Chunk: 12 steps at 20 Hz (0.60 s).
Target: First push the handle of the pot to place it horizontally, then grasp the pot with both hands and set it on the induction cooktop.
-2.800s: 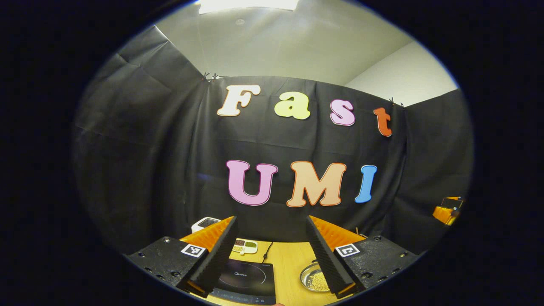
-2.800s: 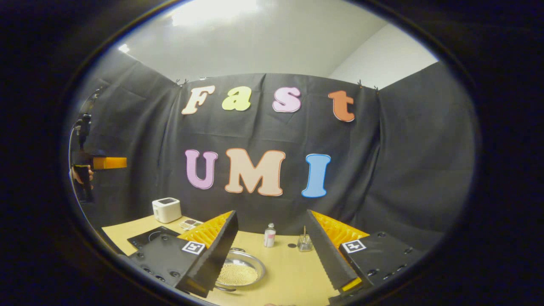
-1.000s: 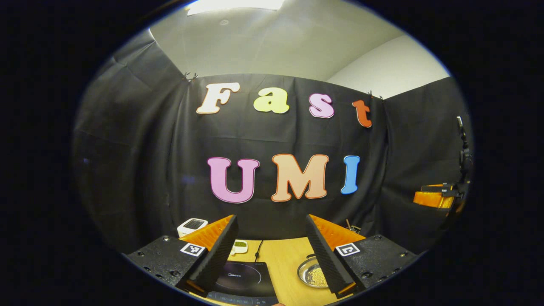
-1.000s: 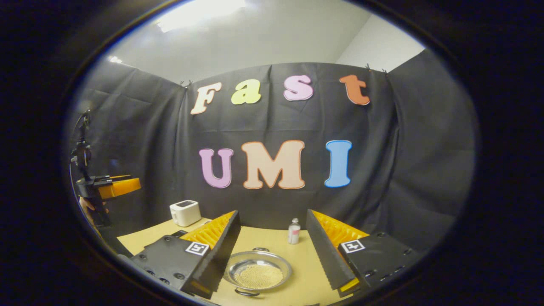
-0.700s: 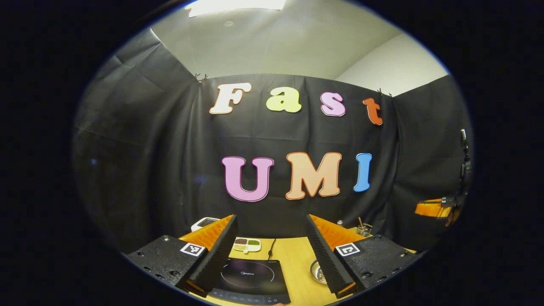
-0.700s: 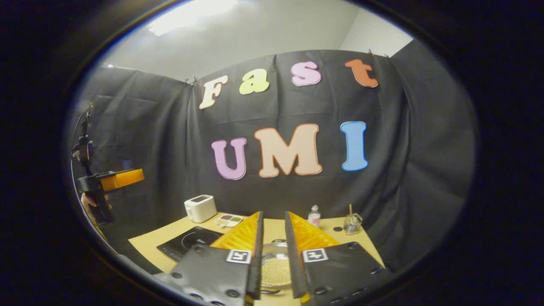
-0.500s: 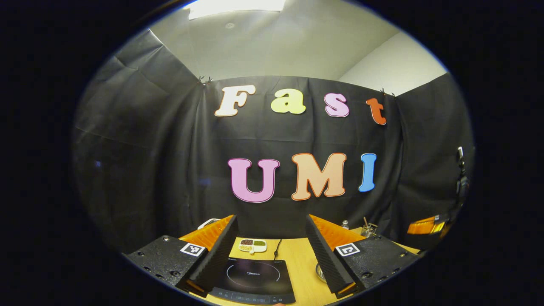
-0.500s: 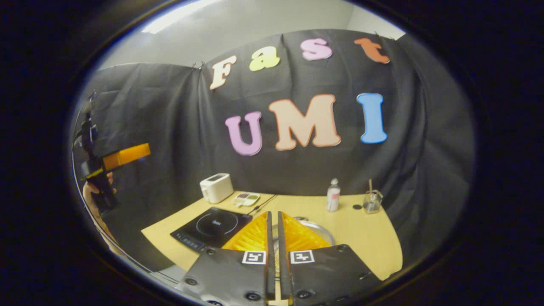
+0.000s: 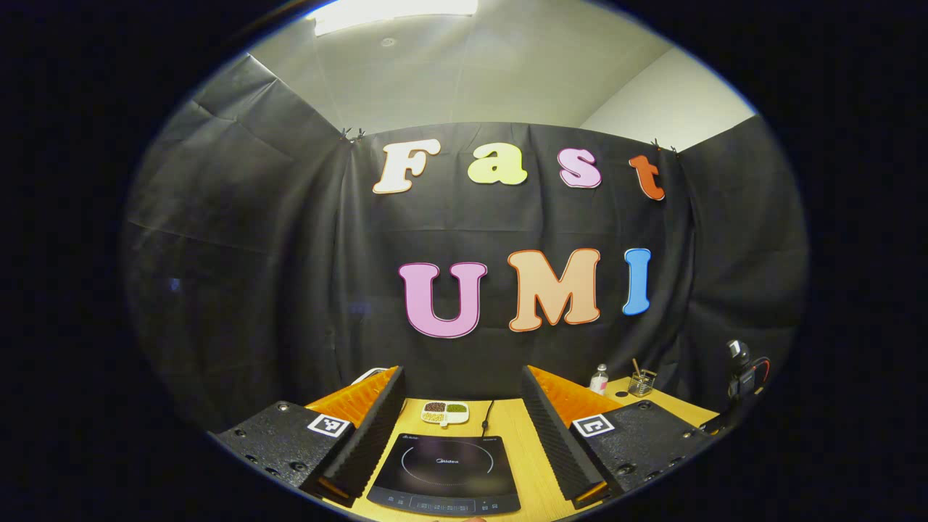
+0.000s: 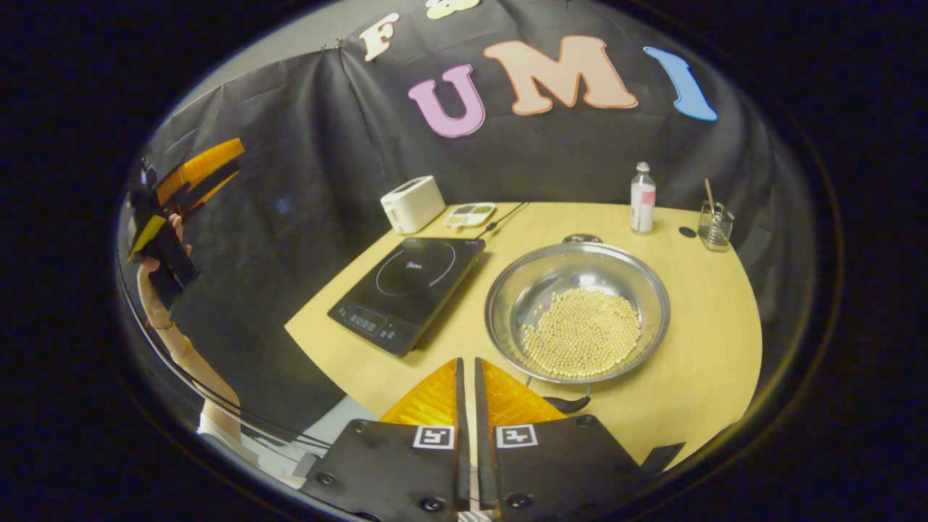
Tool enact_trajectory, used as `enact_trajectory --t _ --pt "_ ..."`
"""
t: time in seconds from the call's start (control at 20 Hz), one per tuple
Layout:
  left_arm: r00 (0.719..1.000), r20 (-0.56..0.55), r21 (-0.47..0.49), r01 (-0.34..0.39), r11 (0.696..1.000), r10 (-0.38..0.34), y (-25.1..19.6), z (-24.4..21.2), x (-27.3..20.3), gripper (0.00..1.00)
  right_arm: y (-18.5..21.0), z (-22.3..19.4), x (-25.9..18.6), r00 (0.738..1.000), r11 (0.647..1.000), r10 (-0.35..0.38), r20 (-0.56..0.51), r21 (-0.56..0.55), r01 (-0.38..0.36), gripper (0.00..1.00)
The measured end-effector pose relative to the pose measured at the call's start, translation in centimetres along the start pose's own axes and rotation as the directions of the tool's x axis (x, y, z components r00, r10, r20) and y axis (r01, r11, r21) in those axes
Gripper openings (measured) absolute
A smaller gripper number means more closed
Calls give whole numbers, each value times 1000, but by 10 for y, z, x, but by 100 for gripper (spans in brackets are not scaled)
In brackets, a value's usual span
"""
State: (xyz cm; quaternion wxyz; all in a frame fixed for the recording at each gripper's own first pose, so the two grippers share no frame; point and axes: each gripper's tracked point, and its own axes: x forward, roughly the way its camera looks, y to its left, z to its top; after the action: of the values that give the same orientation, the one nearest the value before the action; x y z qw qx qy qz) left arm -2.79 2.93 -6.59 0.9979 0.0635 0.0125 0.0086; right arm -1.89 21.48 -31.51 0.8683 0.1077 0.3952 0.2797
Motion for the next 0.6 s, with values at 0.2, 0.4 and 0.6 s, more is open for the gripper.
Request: enact_trajectory --t 0.2,0.4,0.6 --pt "1000 13 -10 14 1000 -14 -4 -1 -4 92 8 -32 22 992 998 53 -116 36 -49 7" --pt "1000 5 2 19 1000 -19 -4 -6 -7 95 7 -61 36 968 991 94 -234 114 -69 7" --pt "1000 -6 2 29 1000 -29 -6 -10 -9 93 -2 -66 45 968 993 48 -245 118 -19 7"
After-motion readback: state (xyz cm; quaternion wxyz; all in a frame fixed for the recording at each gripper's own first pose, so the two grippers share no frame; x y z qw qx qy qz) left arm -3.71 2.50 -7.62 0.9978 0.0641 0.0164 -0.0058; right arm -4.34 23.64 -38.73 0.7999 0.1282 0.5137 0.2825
